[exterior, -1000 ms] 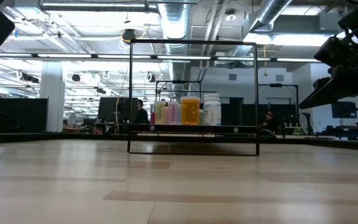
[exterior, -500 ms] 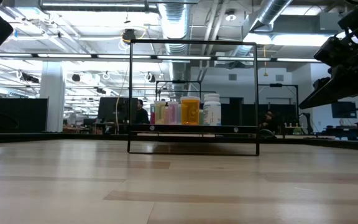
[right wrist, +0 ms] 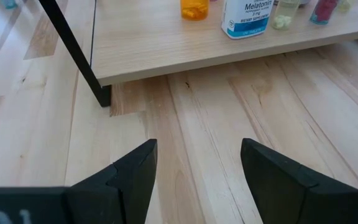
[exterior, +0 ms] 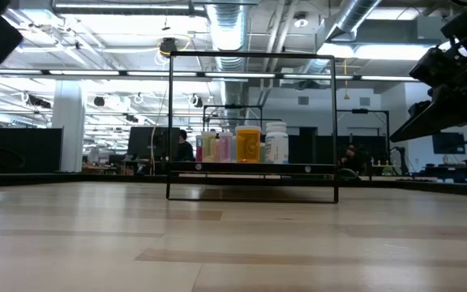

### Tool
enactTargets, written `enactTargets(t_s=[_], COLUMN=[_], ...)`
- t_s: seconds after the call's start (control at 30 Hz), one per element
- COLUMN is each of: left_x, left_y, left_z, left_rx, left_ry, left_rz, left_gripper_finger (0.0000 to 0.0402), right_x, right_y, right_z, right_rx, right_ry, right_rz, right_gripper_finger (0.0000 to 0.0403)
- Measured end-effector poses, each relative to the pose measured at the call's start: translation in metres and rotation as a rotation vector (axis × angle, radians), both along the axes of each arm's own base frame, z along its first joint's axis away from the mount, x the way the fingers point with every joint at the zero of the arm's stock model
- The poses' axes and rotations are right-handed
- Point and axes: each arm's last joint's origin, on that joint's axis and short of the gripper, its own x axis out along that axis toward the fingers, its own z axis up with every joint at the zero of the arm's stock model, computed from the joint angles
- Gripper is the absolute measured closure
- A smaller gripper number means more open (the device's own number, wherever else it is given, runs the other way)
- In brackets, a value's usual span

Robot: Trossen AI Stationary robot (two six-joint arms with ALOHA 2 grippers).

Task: Pick and place medicine bottles onto shelf by color
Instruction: Put the blue pill bottle on the shelf

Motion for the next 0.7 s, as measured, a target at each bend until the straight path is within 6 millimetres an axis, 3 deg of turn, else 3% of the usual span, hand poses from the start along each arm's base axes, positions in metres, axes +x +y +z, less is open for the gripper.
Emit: enactTargets(t_s=[0.17, 0.3, 0.7], left_x=[0.003, 0.008, 0.04], left_y=[0.016, 0.042, 0.168], left_z=[0.007, 0.015, 0.027], left_rx=[0.027, 0.056, 0.114], left_ry=[0.016, 0.043, 0.038], left_rz=[-0.036, -0.085, -0.264], left_gripper_finger=[0.0298, 0.0301, 0.0293], right_x=[0.0, 0.0, 0.0], right_y=[0.0, 0.0, 0.0], right_z=[0.0, 0.0, 0.0], right_rx=[0.0, 0.0, 0.0], right_ry=[0.0, 0.0, 0.001], right_rz=[0.0, 0.0, 0.0], right_gripper_finger=[0.0147, 0.0147, 0.0147])
